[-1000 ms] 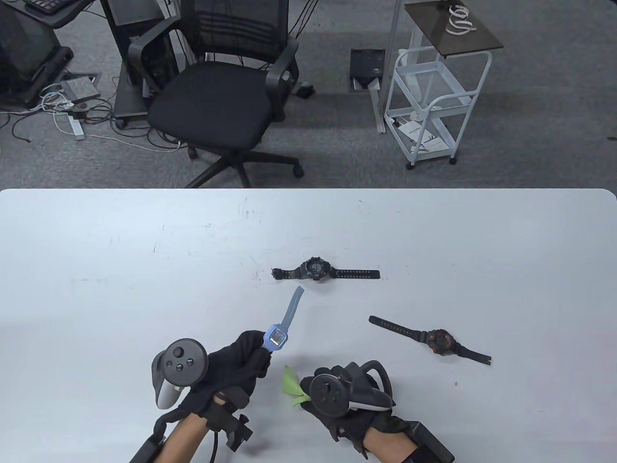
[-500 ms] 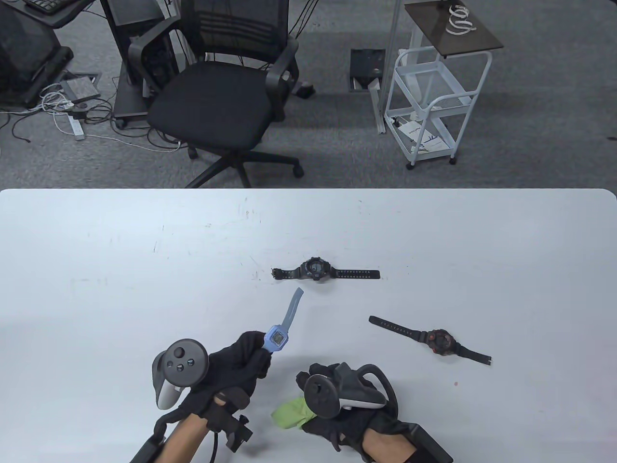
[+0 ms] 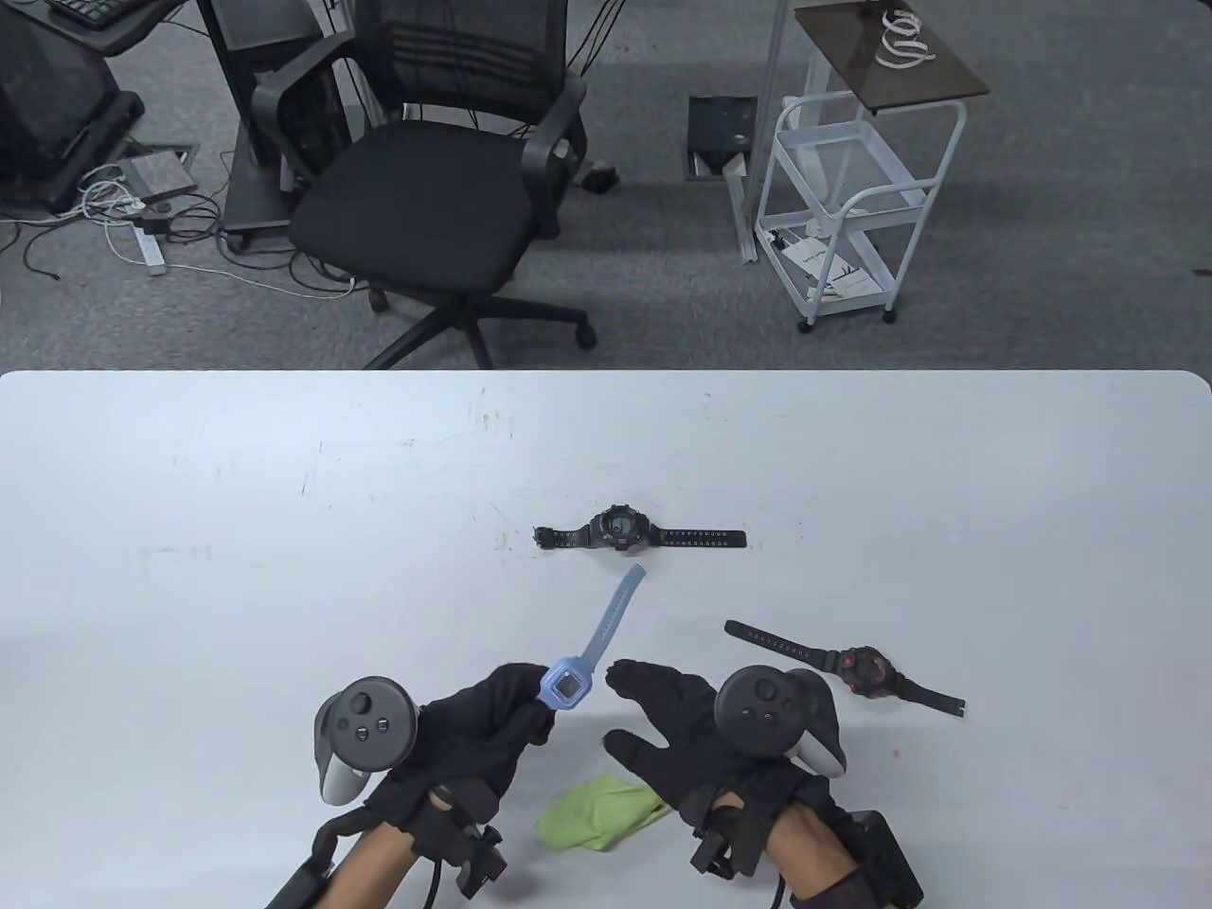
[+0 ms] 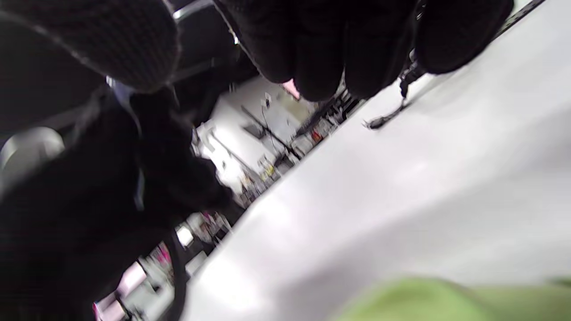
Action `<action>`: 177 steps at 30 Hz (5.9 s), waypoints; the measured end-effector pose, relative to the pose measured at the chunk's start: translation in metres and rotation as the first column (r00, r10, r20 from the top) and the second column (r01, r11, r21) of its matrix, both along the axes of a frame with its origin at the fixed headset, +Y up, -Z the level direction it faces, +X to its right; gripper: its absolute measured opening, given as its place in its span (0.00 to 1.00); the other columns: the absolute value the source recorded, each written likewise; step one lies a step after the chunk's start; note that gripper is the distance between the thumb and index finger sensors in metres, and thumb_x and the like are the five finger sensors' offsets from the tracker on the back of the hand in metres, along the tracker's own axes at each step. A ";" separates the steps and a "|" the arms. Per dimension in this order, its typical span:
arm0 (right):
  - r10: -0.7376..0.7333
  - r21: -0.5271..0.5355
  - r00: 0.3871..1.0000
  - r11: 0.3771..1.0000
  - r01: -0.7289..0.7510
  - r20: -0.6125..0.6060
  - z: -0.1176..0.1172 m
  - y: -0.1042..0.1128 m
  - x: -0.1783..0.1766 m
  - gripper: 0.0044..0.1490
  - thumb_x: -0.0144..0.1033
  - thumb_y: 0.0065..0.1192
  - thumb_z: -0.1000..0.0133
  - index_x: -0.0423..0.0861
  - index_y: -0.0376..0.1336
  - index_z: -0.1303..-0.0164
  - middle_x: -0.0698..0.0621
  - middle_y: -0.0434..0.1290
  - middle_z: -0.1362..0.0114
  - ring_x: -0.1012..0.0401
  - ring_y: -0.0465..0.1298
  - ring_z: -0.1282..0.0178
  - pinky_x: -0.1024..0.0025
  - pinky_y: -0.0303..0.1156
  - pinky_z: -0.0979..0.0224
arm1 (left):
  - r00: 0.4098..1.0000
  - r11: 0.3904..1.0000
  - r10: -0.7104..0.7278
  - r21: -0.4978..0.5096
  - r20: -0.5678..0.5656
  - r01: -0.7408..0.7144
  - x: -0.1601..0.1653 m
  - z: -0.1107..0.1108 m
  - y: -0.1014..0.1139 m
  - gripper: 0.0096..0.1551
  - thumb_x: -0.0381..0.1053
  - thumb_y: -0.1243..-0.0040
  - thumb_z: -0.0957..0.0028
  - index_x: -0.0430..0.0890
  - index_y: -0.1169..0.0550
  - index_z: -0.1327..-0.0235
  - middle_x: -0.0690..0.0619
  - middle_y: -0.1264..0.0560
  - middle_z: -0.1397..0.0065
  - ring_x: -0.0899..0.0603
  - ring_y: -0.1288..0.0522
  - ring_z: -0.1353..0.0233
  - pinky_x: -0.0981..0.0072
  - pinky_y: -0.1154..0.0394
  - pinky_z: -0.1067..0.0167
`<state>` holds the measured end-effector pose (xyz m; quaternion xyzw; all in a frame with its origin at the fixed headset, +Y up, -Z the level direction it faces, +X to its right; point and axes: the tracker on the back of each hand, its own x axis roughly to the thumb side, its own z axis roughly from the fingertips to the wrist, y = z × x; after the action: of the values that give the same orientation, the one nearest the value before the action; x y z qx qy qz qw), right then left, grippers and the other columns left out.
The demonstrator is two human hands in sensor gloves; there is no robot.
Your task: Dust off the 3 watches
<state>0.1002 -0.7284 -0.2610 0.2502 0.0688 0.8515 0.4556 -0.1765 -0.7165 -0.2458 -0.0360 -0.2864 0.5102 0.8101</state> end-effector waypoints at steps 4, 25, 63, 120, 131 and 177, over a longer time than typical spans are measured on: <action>-0.311 -0.135 0.949 0.940 0.314 0.041 -0.007 -0.007 0.011 0.45 0.56 0.58 0.44 0.39 0.61 0.23 0.38 0.69 0.25 0.41 0.72 0.31 0.38 0.68 0.36 | 0.998 0.999 -0.036 -0.017 0.044 0.036 0.011 0.003 -0.005 0.30 0.48 0.42 0.46 0.41 0.23 0.31 0.45 0.18 0.43 0.37 0.16 0.47 0.31 0.25 0.41; -0.642 -0.081 0.627 0.667 0.740 0.442 -0.017 -0.008 0.054 0.28 0.56 0.69 0.47 0.46 0.77 0.51 0.52 0.86 0.55 0.64 0.89 0.67 0.69 0.85 0.67 | 0.972 0.968 -0.230 -0.095 0.042 0.234 0.021 0.006 -0.017 0.34 0.62 0.40 0.44 0.40 0.20 0.36 0.40 0.18 0.39 0.34 0.15 0.48 0.34 0.22 0.47; -0.576 -0.154 0.684 0.704 0.693 0.447 -0.019 -0.013 0.058 0.29 0.55 0.68 0.46 0.45 0.75 0.47 0.51 0.85 0.51 0.61 0.88 0.62 0.65 0.84 0.62 | 0.798 0.776 -0.597 -0.193 0.082 0.601 0.061 0.006 -0.040 0.22 0.52 0.25 0.50 0.39 0.12 0.51 0.45 0.13 0.60 0.45 0.13 0.66 0.47 0.16 0.60; -0.497 -0.136 0.760 0.793 0.594 0.418 0.000 -0.021 0.015 0.28 0.43 0.75 0.50 0.47 0.70 0.41 0.50 0.80 0.42 0.64 0.88 0.58 0.69 0.87 0.59 | 0.968 0.850 0.250 -0.483 0.024 -0.208 0.041 0.009 -0.045 0.43 0.49 0.27 0.49 0.36 0.34 0.26 0.37 0.30 0.26 0.39 0.14 0.41 0.37 0.19 0.41; -0.532 -0.157 0.761 0.772 0.616 0.372 -0.004 -0.019 0.017 0.28 0.47 0.75 0.49 0.46 0.72 0.42 0.49 0.82 0.43 0.61 0.89 0.57 0.63 0.86 0.58 | 0.994 0.920 0.105 -0.381 0.010 -0.094 0.040 0.007 -0.040 0.29 0.50 0.42 0.49 0.35 0.21 0.41 0.45 0.14 0.51 0.44 0.11 0.58 0.36 0.18 0.49; -0.555 -0.138 0.754 0.766 0.628 0.351 -0.007 -0.018 0.024 0.27 0.46 0.73 0.50 0.45 0.74 0.44 0.48 0.84 0.45 0.60 0.89 0.59 0.62 0.86 0.58 | 0.998 0.980 -0.066 -0.188 -0.021 0.061 0.017 -0.001 -0.024 0.26 0.54 0.35 0.48 0.38 0.16 0.47 0.43 0.14 0.55 0.43 0.13 0.63 0.41 0.17 0.55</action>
<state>0.1245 -0.7465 -0.2684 0.0731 0.0236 0.6732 0.7355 -0.1598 -0.7407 -0.2463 -0.1140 -0.2248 0.5094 0.8228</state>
